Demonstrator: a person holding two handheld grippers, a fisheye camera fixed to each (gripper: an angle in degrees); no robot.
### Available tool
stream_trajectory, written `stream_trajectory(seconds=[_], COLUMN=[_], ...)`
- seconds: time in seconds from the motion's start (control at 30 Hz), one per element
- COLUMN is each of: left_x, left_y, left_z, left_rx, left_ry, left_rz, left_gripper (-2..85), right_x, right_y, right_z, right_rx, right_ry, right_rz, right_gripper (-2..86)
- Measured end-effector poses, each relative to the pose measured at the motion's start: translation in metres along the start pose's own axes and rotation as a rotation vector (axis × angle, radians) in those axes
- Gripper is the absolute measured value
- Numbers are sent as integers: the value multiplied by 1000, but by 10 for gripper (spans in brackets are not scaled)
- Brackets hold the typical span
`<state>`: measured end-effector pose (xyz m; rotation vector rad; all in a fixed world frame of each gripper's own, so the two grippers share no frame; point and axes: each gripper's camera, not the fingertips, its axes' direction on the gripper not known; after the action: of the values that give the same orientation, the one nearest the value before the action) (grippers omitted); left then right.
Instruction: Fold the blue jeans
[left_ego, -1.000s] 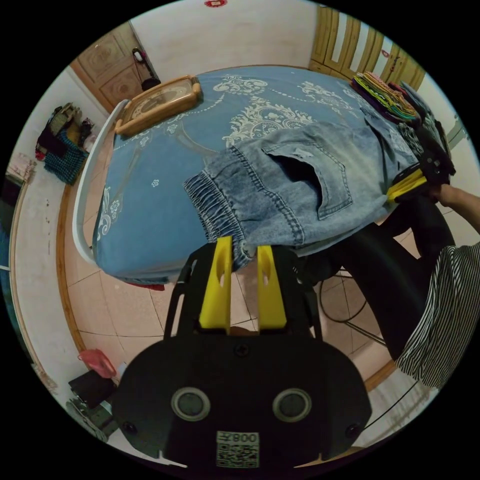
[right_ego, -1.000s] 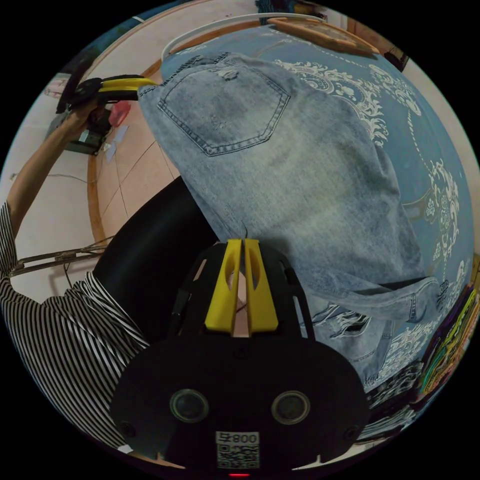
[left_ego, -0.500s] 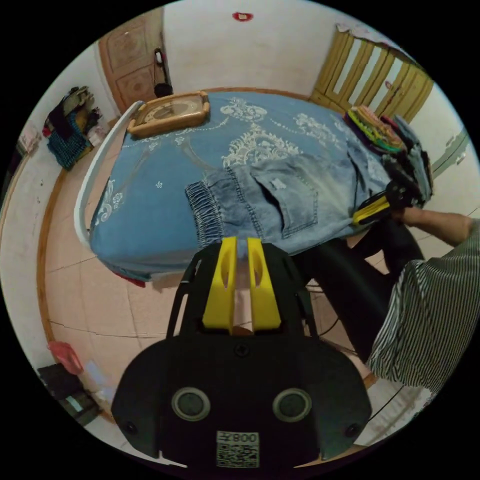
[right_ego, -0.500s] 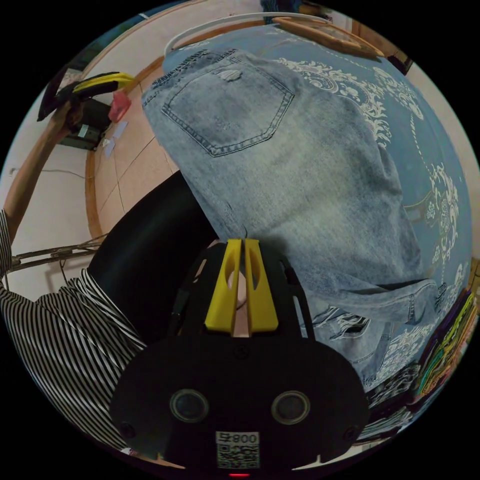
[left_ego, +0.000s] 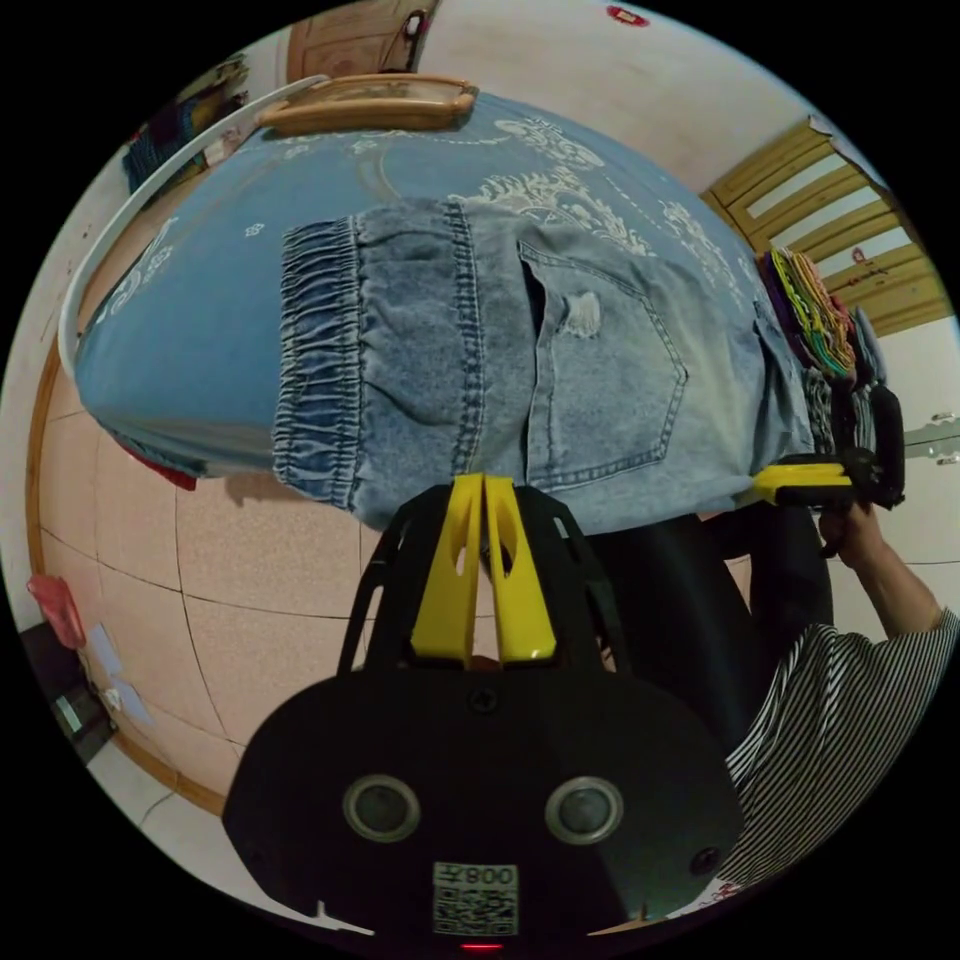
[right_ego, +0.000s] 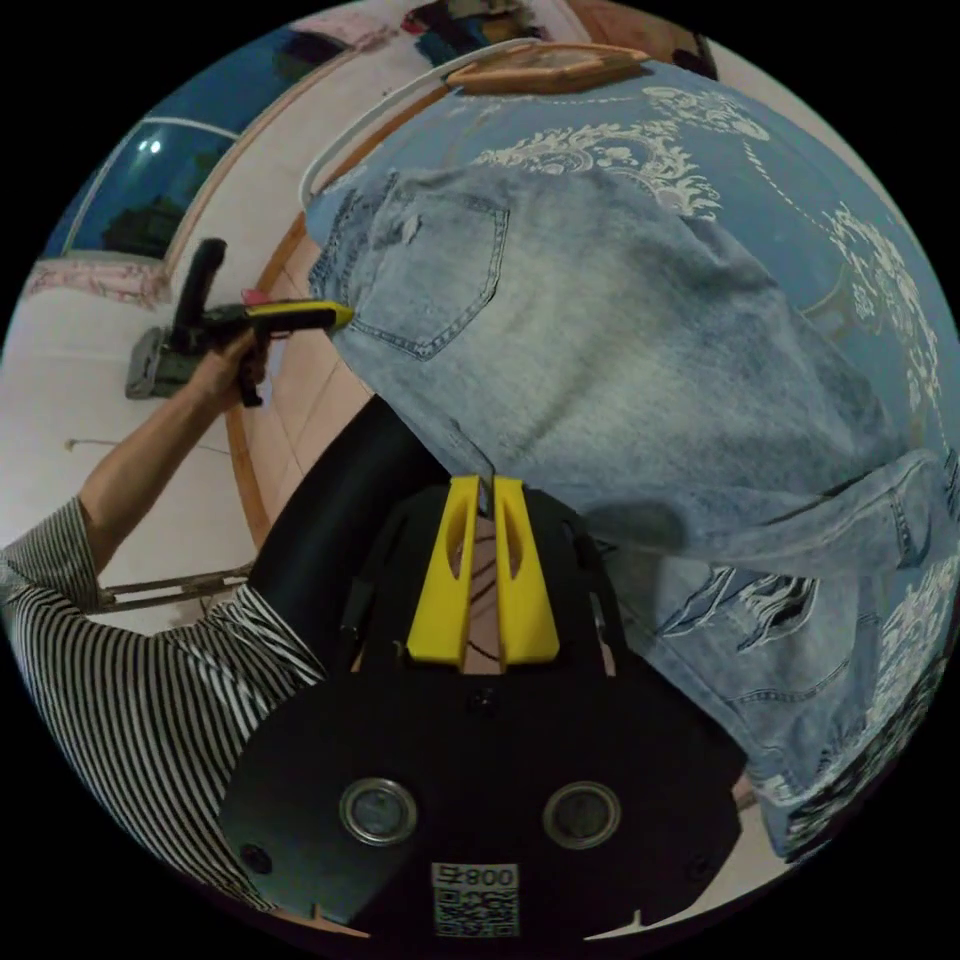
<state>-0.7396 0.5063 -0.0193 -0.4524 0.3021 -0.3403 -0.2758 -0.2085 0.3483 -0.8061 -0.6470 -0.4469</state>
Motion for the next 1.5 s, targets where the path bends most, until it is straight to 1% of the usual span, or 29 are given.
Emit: stream_trajectory(seconds=[0.07, 0.13, 0.2, 0.23, 0.3, 0.33, 0.37, 0.4, 0.53, 0.6, 0.7, 0.77, 0.83, 1.0, 1.13, 1.33, 1.5], left_x=[8, 20, 40, 46, 78, 86, 105, 125, 192, 239, 296, 327, 357, 424, 459, 516, 563], left_y=[-6, -11, -19, -22, -36, -40, -48, -57, -86, -109, -140, -157, -173, -211, -230, -246, -252], left_z=[3, 3, 3, 4, 15, 19, 27, 36, 66, 90, 121, 139, 155, 195, 222, 259, 278], left_rx=[18, 62, 135, 144, 159, 160, 158, 152, 123, 73, -8, -48, -75, -109, -135, -177, -188], left_ry=[-17, -12, 30, 50, 103, 116, 152, 194, 311, 376, 416, 422, 404, 357, 374, 363, 375], left_rz=[-4, 10, 40, 54, 111, 124, 156, 184, 297, 385, 469, 503, 531, 538, 508, 516, 527], left_gripper=[2, 2, 3, 3, 4, 5, 6, 8, 24, 48, 76, 86, 90, 94, 92, 75, 36], right_x=[23, 43, 65, 80, 102, 116, 130, 136, 169, 187, 231, 277, 310, 389, 453, 528, 567], right_y=[20, 37, 51, 59, 69, 74, 80, 83, 118, 135, 160, 173, 179, 182, 185, 211, 253], right_z=[-19, -34, -45, -49, -47, -41, -34, -31, -53, -74, -112, -140, -158, -190, -195, -180, -176], right_rx=[73, 144, 189, 197, 175, 133, 75, 57, 166, 243, 350, 406, 423, 390, 313, 207, 219], right_ry=[-58, -70, -73, -68, -30, 6, 1, -9, -85, -67, -3, 45, 97, 223, 279, 301, 286], right_rz=[38, 82, 124, 151, 190, 216, 235, 245, 287, 305, 376, 474, 530, 643, 715, 777, 764], right_gripper=[9, 6, 4, 3, 2, 2, 2, 2, 5, 9, 26, 48, 59, 82, 88, 76, 57])
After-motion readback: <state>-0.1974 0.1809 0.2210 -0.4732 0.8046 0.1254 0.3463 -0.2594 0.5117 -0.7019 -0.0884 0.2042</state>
